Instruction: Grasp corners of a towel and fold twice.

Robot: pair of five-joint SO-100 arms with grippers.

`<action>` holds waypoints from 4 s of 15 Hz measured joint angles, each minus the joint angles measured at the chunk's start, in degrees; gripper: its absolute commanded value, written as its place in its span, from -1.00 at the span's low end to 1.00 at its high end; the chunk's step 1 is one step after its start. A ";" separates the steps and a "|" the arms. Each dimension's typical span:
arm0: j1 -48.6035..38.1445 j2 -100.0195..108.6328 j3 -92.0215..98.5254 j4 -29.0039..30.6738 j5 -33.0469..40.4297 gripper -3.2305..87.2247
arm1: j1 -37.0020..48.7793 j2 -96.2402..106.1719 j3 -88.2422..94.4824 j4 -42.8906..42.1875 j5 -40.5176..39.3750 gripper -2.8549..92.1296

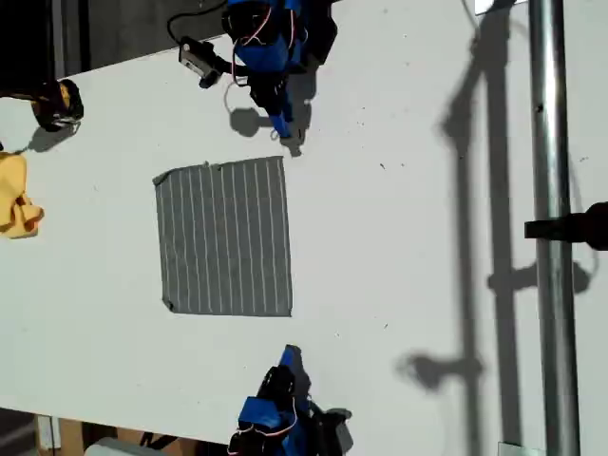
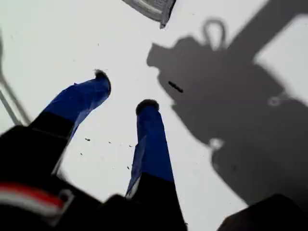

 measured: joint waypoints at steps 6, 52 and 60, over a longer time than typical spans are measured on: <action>-2.99 0.18 -0.26 1.49 -22.59 -0.98 | -6.50 0.18 -1.14 -2.81 -4.92 -0.94; -2.99 0.18 -0.26 1.58 -23.82 -0.98 | 16.26 -93.87 -49.31 -17.49 -22.06 -0.20; -2.99 0.18 -0.26 1.58 -23.82 -0.98 | 15.12 -101.60 -49.48 -21.01 -19.51 -0.61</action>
